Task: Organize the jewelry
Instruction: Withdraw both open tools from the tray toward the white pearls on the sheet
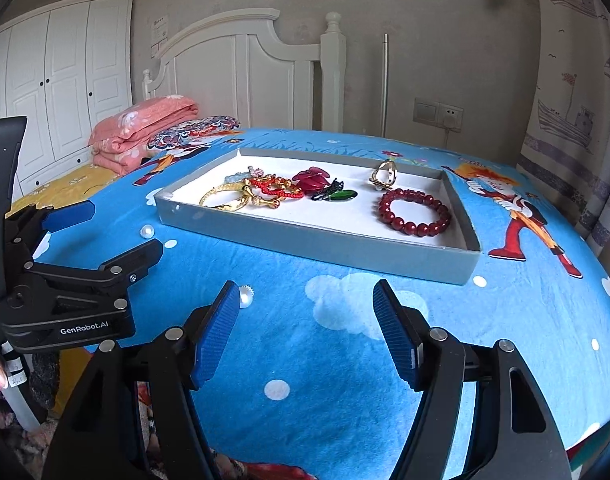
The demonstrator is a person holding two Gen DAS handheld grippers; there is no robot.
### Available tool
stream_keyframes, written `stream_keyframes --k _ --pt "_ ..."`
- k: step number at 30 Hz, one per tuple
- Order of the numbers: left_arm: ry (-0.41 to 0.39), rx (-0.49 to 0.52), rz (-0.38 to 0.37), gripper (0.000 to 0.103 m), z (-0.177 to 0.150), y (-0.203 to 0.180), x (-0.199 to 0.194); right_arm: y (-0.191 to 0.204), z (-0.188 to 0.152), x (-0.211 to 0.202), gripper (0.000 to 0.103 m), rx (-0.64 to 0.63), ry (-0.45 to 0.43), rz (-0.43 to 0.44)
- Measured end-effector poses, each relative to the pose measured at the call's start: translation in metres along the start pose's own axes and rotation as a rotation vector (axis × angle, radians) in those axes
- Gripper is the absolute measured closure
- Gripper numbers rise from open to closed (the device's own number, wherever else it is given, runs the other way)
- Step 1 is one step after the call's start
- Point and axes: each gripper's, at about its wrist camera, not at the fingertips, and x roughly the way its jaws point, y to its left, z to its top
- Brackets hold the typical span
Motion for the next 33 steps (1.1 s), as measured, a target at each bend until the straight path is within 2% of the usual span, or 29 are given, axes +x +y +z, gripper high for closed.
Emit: stream_keyframes --k 8,12,14,19,23,31,33 --pt "0.039 -0.097 -0.051 0.005 -0.004 0.033 0.019 0.014 -0.002 0.014 0.038 -0.031 -0.004 -0.005" --pt "0.052 -0.107 -0.086 0.008 -0.003 0.036 0.023 0.019 -0.003 0.021 0.044 -0.038 -0.003 -0.001" --pt "0.059 -0.094 -0.083 0.011 -0.004 0.032 0.025 0.023 -0.005 0.024 0.047 -0.05 -0.004 0.003" --pt "0.095 -0.102 -0.12 0.028 -0.006 0.028 0.033 0.026 -0.007 0.027 0.05 -0.057 -0.002 0.012" --pt "0.1 -0.12 -0.095 0.036 -0.005 0.031 0.036 0.024 -0.008 0.027 0.05 -0.05 -0.003 0.013" --pt "0.12 -0.097 -0.059 0.036 0.002 0.027 0.04 0.021 -0.01 0.026 0.05 -0.049 -0.015 0.018" --pt "0.117 -0.108 -0.063 0.037 0.002 0.028 0.041 0.022 -0.011 0.026 0.057 -0.059 -0.022 0.021"
